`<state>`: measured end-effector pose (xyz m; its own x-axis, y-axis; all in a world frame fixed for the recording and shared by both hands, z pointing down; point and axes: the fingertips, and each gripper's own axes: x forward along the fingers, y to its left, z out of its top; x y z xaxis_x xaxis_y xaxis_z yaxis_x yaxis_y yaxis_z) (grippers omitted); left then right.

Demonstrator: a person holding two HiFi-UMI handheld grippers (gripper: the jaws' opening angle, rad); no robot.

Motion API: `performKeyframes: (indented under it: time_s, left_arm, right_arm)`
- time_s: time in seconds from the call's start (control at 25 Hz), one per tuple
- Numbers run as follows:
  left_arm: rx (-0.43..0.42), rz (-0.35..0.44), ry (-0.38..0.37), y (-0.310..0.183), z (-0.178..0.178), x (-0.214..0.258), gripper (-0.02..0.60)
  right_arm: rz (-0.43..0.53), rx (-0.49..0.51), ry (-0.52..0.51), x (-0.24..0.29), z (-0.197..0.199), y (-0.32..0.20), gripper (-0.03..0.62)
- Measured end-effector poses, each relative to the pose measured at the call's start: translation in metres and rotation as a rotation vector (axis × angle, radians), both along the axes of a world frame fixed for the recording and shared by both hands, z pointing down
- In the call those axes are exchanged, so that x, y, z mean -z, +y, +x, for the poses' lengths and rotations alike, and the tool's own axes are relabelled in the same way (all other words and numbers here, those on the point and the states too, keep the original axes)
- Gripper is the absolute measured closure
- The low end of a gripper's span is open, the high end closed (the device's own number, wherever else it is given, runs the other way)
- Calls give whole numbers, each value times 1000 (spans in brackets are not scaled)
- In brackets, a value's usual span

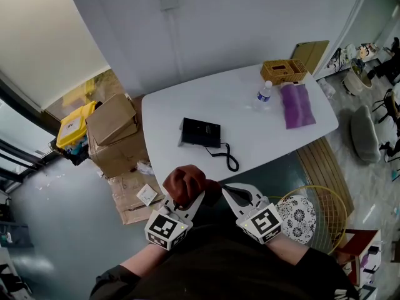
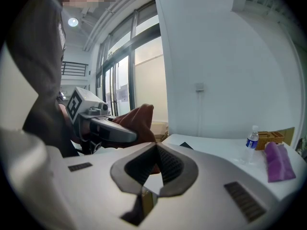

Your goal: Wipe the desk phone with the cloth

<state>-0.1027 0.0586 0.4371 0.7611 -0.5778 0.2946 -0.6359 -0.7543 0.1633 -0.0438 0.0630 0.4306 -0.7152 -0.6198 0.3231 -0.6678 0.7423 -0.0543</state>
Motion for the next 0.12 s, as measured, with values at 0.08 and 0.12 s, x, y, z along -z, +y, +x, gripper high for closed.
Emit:
performKeyframes:
  time_s: [0.08, 0.12]
  left_arm:
    - [-1, 0, 0, 2, 1, 0, 525]
    - [-2, 0, 0, 2, 1, 0, 525]
  right_arm:
    - [-1, 0, 0, 0, 1, 2, 568]
    - [-1, -1, 1, 0, 1, 3, 568]
